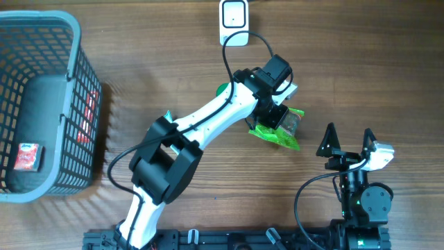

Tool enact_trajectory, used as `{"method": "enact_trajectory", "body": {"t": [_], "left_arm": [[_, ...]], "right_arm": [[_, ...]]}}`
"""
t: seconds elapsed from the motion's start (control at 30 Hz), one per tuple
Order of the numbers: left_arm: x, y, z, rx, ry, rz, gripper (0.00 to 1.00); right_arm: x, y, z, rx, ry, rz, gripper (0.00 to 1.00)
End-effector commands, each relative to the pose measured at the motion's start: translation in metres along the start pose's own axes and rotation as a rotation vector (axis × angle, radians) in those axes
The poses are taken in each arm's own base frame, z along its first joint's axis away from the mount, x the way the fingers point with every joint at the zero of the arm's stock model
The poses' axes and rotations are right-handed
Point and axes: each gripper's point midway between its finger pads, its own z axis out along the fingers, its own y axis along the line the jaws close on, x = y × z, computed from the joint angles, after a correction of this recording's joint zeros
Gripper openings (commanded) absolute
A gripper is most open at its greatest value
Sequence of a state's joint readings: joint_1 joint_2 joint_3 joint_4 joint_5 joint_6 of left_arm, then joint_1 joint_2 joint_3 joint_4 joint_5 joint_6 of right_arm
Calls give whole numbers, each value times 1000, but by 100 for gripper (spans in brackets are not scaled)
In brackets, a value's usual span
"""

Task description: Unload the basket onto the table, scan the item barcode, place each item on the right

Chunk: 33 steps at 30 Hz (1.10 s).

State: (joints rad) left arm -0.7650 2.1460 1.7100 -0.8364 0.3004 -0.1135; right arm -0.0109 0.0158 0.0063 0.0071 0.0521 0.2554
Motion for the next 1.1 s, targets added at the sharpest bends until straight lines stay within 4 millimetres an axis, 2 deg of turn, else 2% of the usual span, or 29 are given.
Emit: {"method": "enact_trajectory", "body": {"t": [0.0,0.03,0.1,0.13,0.17,0.2,0.23,0.3,0.37,0.43,0.47,0.53,0.57,0.6,0.63,0.67,0.7,0.77,0.83,0.87,0.97,1.0,1.07], "left_arm": [[-9,32,-5,-177,-86,-462,4],[-5,40,-6,-224,-102,-593,4],[-2,36,-5,-221,-97,-665,4],[-3,27,-10,-183,-90,-660,17],[-5,22,-20,-168,-102,-657,36],[-10,17,-35,-152,-131,-640,50],[-17,11,-53,-133,-174,-611,74],[-31,-3,-93,-85,-272,-571,92],[-43,-7,-135,-57,-387,-561,95],[-56,2,-215,-58,-583,-472,100],[-55,14,-245,-87,-655,-473,100],[-39,61,-321,-211,-836,-573,100],[-20,94,-364,-299,-932,-652,100],[-3,118,-393,-355,-994,-717,100],[27,154,-428,-422,-1060,-831,100],[54,180,-445,-460,-1091,-959,100],[90,210,-459,-502,-1114,-1138,100],[158,255,-467,-556,-1121,-1497,100],[213,288,-462,-627,-1050,-1717,100],[233,304,-455,-666,-988,-1789,100],[267,339,-427,-718,-812,-1916,100],[279,359,-408,-727,-734,-1971,100],[291,377,-387,-742,-652,-2018,100]], "right_arm": [[0,3,0,-14,-1,-16,100],[0,3,0,-14,-1,-16,100],[0,3,0,-14,-1,-17,100],[0,3,0,-14,-1,-16,100],[0,3,0,-14,-1,-17,100],[0,3,0,-14,-1,-17,100],[0,3,0,-14,-1,-17,100],[0,3,0,-14,-1,-17,100],[0,3,0,-14,-1,-17,100],[0,3,0,-14,-1,-17,100],[0,3,0,-14,-1,-17,100],[0,3,0,-14,-1,-17,100],[0,3,0,-14,-1,-16,100],[0,3,0,-14,-1,-17,100],[0,3,0,-14,-1,-17,100],[0,3,0,-14,-1,-17,100],[0,3,0,-14,-1,-16,100],[0,3,0,-14,-1,-17,100],[0,3,0,-14,-1,-16,100],[0,3,0,-14,-1,-17,100],[0,3,0,-14,-1,-17,100],[0,3,0,-14,-1,-17,100],[0,3,0,-14,-1,-16,100]]}}
